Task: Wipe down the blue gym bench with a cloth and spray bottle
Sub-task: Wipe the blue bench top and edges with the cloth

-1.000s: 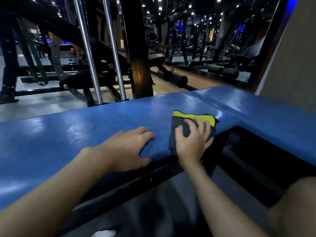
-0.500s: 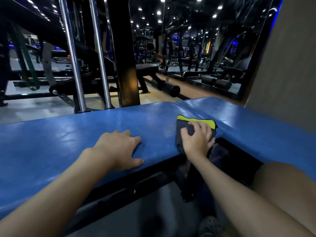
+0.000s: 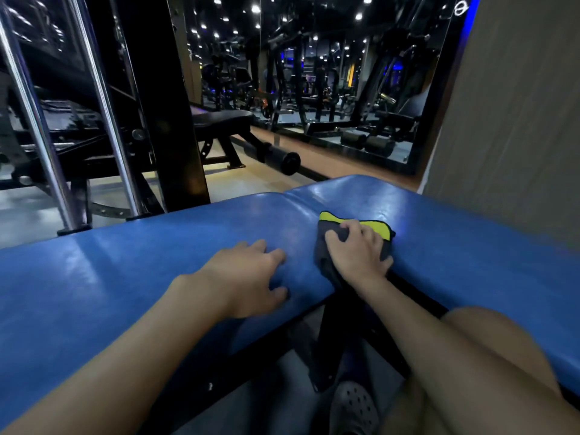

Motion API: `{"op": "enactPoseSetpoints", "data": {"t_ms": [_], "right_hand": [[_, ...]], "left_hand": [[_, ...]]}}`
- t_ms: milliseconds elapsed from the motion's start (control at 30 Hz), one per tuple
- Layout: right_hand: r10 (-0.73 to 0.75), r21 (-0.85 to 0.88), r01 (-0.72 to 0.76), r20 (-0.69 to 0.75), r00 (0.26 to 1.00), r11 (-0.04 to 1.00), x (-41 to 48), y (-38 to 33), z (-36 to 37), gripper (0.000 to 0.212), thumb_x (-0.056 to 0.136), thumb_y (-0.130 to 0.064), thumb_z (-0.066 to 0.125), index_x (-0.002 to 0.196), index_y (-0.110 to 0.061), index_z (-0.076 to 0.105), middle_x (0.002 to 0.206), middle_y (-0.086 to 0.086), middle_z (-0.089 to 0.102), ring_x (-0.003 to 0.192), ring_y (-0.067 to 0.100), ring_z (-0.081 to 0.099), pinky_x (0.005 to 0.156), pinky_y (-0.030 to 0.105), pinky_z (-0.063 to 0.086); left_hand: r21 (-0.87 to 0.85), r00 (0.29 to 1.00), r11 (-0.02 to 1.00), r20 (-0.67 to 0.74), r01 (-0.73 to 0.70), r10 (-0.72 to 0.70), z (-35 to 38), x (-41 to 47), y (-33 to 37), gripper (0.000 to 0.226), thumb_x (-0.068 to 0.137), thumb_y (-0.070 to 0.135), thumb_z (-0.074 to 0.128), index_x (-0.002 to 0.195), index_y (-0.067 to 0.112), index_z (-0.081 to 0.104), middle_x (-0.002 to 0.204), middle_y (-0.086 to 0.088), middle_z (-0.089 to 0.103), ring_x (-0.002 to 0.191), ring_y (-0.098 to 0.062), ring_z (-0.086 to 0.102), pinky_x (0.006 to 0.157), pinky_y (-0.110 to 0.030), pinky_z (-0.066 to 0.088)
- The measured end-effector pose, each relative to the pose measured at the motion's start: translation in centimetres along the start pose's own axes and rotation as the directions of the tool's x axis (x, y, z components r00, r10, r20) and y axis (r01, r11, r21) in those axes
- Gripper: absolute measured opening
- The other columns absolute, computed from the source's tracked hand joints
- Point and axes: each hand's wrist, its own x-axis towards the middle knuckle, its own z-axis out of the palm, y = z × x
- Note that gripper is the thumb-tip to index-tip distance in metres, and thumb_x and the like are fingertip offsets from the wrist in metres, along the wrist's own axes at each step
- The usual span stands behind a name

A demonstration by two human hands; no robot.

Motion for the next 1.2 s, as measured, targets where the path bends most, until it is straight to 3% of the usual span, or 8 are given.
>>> {"op": "enactPoseSetpoints", "data": {"t_ms": [100, 200, 300, 500, 700, 767, 933, 1200], "right_hand": [[-0.040, -0.193, 0.075, 0.177, 0.983, 0.978, 0.5, 0.1, -1.4, 0.058, 0.087, -0.061, 0.036, 0.139, -0.037, 0.035, 0.153, 0.002, 0.031, 0.143, 0.028, 0.020, 0.110, 0.059, 0.018], [-0.047, -0.297, 0.101, 0.183, 0.982, 0.949, -0.2, 0.8, -1.9, 0.075, 0.086, -0.073, 0.029, 0.151, -0.035, 0.022, 0.157, 0.016, 0.019, 0.147, 0.033, 0.013, 0.115, 0.058, 0.013], [-0.080, -0.361, 0.125, 0.138, 0.987, 0.924, -0.5, 0.8, -1.6, 0.071, 0.088, -0.072, 0.025, 0.149, -0.035, 0.026, 0.150, 0.019, 0.028, 0.142, 0.036, 0.018, 0.112, 0.058, 0.015], [-0.120, -0.376, 0.186, 0.192, 0.974, 0.908, 1.1, 0.6, -1.2, 0.067, 0.087, -0.069, 0.029, 0.146, -0.036, 0.029, 0.148, 0.018, 0.034, 0.141, 0.034, 0.023, 0.114, 0.059, 0.014], [-0.169, -0.349, 0.319, 0.397, 0.902, 0.881, 5.6, -1.6, -0.9, 0.071, 0.086, -0.068, 0.033, 0.150, -0.041, 0.023, 0.152, 0.015, 0.032, 0.143, 0.036, 0.024, 0.113, 0.057, 0.017], [-0.187, -0.373, 0.354, 0.415, 0.890, 0.858, 5.3, -1.2, -1.3, 0.069, 0.087, -0.067, 0.031, 0.149, -0.040, 0.021, 0.151, 0.016, 0.032, 0.141, 0.037, 0.024, 0.110, 0.057, 0.021], [-0.231, -0.429, 0.418, 0.423, 0.876, 0.801, 3.2, 1.0, -2.6, 0.071, 0.090, -0.070, 0.029, 0.153, -0.041, 0.011, 0.152, 0.016, 0.028, 0.142, 0.035, 0.021, 0.111, 0.055, 0.022], [-0.287, -0.301, 0.462, 0.479, 0.830, 0.834, 8.4, -2.5, 0.4, 0.064, 0.085, -0.066, 0.042, 0.143, -0.040, 0.028, 0.144, 0.014, 0.039, 0.135, 0.037, 0.031, 0.109, 0.053, 0.026]], "left_hand": [[-0.011, 0.999, 0.999, -0.022, 0.042, -0.043, -0.2, 0.8, 0.3, 0.050, 0.096, 0.056, 0.046, 0.137, 0.028, 0.043, 0.121, -0.003, 0.051, 0.118, -0.028, 0.050, 0.095, -0.039, 0.046], [-0.025, 0.995, 0.996, -0.051, 0.080, -0.082, 0.2, 1.6, 0.2, 0.051, 0.097, 0.061, 0.038, 0.138, 0.031, 0.043, 0.127, -0.002, 0.047, 0.121, -0.027, 0.047, 0.100, -0.043, 0.041], [-0.032, 0.994, 0.994, -0.029, 0.104, -0.105, 1.2, 2.5, 0.1, 0.054, 0.095, 0.068, 0.031, 0.138, 0.036, 0.040, 0.132, 0.001, 0.042, 0.124, -0.025, 0.042, 0.103, -0.049, 0.037], [-0.036, 0.994, 0.994, 0.004, 0.106, -0.106, 0.2, 5.4, -0.3, 0.054, 0.092, 0.072, 0.032, 0.130, 0.037, 0.046, 0.119, 0.001, 0.046, 0.116, -0.026, 0.044, 0.100, -0.045, 0.038], [-0.106, 0.995, 0.990, 0.006, 0.096, -0.095, 0.4, 6.9, -1.3, 0.048, 0.092, 0.072, 0.036, 0.129, 0.043, 0.043, 0.107, 0.009, 0.041, 0.114, -0.020, 0.042, 0.099, -0.045, 0.038], [-0.139, 0.994, 0.984, 0.004, 0.108, -0.109, 0.0, 7.3, -2.0, 0.049, 0.091, 0.071, 0.037, 0.131, 0.044, 0.044, 0.112, 0.010, 0.042, 0.119, -0.019, 0.042, 0.101, -0.045, 0.037], [-0.158, 0.979, 0.966, 0.046, 0.203, -0.198, 0.1, 8.9, -4.6, 0.073, 0.081, 0.086, 0.035, 0.144, 0.048, 0.034, 0.152, 0.009, 0.030, 0.141, -0.020, 0.031, 0.107, -0.053, 0.030], [-0.116, 0.977, 0.974, 0.115, 0.194, -0.181, 0.5, 10.6, -5.8, 0.084, 0.070, 0.094, 0.038, 0.141, 0.052, 0.029, 0.141, 0.011, 0.037, 0.132, -0.021, 0.036, 0.101, -0.053, 0.033]]}}
